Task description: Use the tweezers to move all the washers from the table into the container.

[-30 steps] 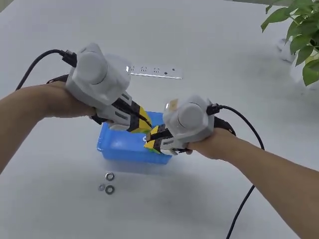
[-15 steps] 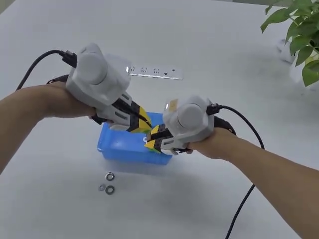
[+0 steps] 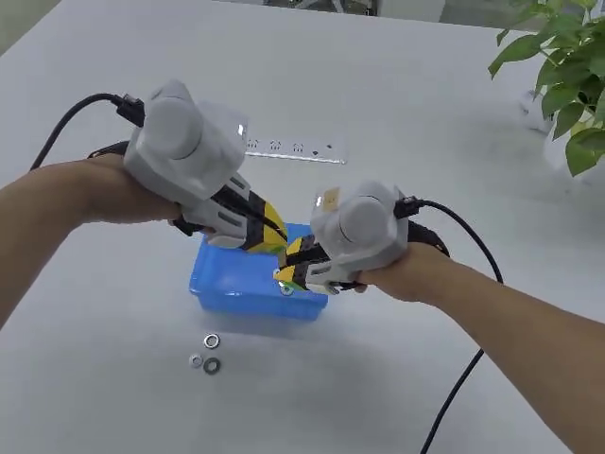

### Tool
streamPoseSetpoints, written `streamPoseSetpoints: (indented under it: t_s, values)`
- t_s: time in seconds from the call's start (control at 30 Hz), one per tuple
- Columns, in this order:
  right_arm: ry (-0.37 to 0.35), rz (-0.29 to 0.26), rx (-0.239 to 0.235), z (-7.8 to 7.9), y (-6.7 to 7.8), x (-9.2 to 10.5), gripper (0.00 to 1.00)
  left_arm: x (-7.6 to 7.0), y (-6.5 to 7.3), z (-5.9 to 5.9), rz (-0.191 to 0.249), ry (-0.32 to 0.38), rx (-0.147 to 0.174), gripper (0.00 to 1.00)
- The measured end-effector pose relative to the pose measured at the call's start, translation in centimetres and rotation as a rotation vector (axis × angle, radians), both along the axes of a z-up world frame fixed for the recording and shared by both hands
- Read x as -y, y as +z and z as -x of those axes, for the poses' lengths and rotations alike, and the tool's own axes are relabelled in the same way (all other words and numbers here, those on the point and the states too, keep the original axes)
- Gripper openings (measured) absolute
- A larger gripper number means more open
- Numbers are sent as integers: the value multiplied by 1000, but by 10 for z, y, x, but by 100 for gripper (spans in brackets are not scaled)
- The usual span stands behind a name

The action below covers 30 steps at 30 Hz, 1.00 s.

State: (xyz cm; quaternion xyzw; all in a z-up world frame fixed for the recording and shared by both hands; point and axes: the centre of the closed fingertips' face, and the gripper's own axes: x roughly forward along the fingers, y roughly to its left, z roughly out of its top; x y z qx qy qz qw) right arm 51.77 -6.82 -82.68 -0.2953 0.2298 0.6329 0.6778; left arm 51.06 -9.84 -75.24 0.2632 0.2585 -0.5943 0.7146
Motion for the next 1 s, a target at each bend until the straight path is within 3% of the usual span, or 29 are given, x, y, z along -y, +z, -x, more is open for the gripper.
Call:
streamPoseSetpoints:
  t_s: [0.6, 1.0]
  values:
    - [30, -10, 37, 28, 21, -10, 12, -10, 20, 29, -20, 6, 13, 6]
    - [63, -15, 27, 54, 20, -22, 12, -24, 18, 54, -26, 35, 5, 6]
